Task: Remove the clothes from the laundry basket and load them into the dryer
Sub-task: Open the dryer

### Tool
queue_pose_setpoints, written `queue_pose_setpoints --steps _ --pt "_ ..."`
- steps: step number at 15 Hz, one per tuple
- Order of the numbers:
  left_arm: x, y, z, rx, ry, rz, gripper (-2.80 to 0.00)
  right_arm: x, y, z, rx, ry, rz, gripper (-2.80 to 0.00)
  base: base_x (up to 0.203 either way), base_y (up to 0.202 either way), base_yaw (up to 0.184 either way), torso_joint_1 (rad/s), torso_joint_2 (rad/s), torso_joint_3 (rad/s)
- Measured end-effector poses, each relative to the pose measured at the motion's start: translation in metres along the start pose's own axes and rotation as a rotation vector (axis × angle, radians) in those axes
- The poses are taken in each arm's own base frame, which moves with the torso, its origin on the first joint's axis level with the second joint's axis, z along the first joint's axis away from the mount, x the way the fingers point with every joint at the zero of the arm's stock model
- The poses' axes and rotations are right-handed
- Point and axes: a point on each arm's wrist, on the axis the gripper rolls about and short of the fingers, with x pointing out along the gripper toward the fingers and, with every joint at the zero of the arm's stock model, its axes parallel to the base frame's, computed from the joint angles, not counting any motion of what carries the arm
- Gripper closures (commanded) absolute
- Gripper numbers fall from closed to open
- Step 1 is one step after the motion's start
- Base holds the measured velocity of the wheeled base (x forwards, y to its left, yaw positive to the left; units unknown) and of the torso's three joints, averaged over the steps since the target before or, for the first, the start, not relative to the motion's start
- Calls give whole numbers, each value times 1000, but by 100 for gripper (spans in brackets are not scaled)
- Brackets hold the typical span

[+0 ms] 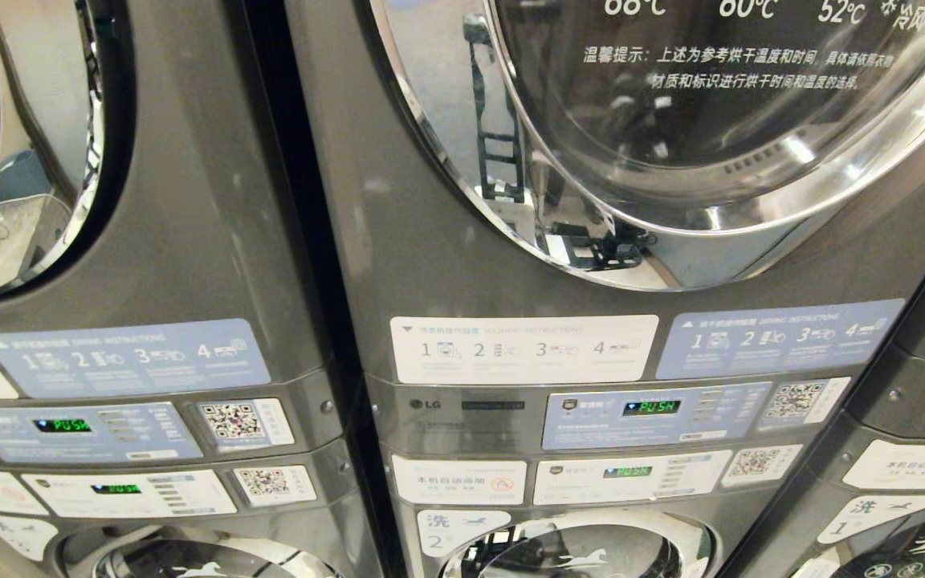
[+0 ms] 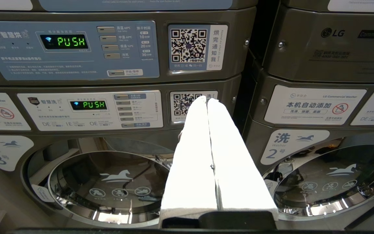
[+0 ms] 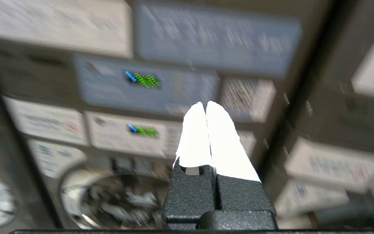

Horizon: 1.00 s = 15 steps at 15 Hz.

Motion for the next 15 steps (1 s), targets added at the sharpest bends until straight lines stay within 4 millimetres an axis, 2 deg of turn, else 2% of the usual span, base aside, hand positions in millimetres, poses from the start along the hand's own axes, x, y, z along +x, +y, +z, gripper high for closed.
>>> queue_pose_setpoints --steps 1,3,5,8,11,12,15 --pt "0 0 0 0 0 0 0 -3 0 18 8 -34 49 0 0 0 0 0 0 0" --pt "0 0 0 0 0 0 0 -6 -2 69 50 -102 181 0 0 0 0 0 0 0" --pt "0 0 0 0 0 0 0 2 -3 113 84 -122 392 0 0 0 0 0 0 0" --pt "0 0 0 0 0 0 0 40 -6 147 139 -27 690 0 0 0 0 0 0 0" --pt "0 0 0 0 0 0 0 93 -13 176 193 57 819 0 0 0 0 0 0 0" --pt "0 0 0 0 0 0 0 113 -16 187 203 72 841 -280 0 0 0 0 0 0" --pt "0 0 0 0 0 0 0 172 -17 213 183 51 911 -280 0 0 0 0 0 0"
